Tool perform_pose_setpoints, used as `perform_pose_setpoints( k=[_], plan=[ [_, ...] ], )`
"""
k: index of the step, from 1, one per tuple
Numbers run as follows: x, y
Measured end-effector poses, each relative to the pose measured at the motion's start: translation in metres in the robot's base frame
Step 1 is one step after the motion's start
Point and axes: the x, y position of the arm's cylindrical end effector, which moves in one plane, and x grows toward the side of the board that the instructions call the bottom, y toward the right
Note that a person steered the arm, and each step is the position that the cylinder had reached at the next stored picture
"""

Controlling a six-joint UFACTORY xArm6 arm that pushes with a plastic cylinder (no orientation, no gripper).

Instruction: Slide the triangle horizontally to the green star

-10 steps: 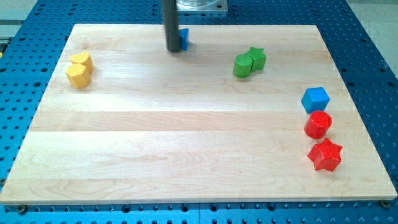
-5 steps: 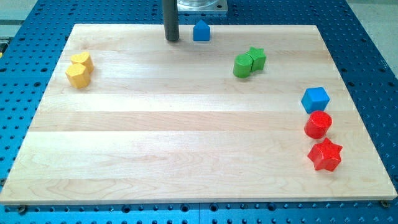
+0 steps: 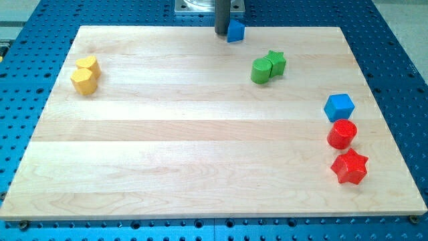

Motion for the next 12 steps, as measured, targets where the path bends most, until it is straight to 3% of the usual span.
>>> perform_pose_setpoints(
  k=[1, 3, 6, 7, 8, 10, 12],
  plan=[
    [0.015, 0.029],
    [0.090, 0.152],
    [0.113, 0.093],
    [0.136, 0.130],
    [0.129, 0.143],
    [0.188, 0.158],
    [0.178, 0.159]
  ],
)
